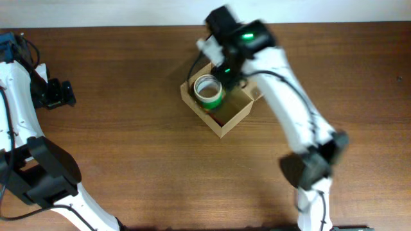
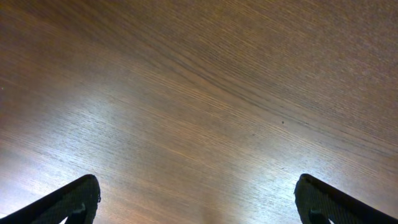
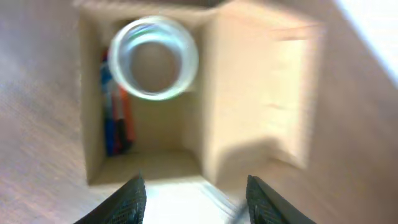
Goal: Pack container
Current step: 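Release the blue pen and move the right gripper to the black marker, then lower the right gripper onto the black marker and grasp it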
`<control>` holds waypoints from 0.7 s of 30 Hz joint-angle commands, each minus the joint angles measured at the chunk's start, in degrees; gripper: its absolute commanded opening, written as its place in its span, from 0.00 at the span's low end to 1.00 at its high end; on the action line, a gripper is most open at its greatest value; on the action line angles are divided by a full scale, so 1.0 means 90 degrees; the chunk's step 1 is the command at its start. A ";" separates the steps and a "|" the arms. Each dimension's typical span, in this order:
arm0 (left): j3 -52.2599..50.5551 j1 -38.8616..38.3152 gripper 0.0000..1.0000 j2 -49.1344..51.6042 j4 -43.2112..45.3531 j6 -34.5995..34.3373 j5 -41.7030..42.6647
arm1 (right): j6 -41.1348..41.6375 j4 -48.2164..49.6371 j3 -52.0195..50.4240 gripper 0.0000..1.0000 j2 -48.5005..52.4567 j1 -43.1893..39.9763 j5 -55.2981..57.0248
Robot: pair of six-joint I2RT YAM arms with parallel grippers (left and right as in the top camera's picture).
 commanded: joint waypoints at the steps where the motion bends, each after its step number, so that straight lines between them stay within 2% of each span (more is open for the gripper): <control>1: -0.0053 0.0012 1.00 0.0056 0.0000 0.0097 0.0049 | 0.0138 -0.0039 0.0058 0.54 -0.1535 -0.0850 0.0639; 6: -0.0053 0.0012 1.00 0.0056 0.0000 0.0097 0.0049 | 0.0015 0.0432 -0.1156 0.53 -0.2863 -0.2720 0.0359; 11: -0.0053 0.0012 1.00 0.0056 0.0000 0.0097 0.0049 | -0.0651 0.1328 -0.3123 0.53 -0.2953 -0.4289 -0.0580; 14: -0.0053 0.0012 1.00 0.0056 0.0000 0.0097 0.0049 | -0.0780 0.1897 -0.4184 0.53 -0.2749 -0.4622 -0.0850; 18: -0.0053 0.0012 1.00 0.0056 0.0000 0.0097 0.0049 | -0.0903 0.2453 -0.5408 0.54 -0.2322 -0.4561 -0.0877; 21: -0.0053 0.0012 1.00 0.0056 0.0000 0.0097 0.0049 | -0.1188 0.2776 -0.5909 0.60 -0.2079 -0.4354 -0.0869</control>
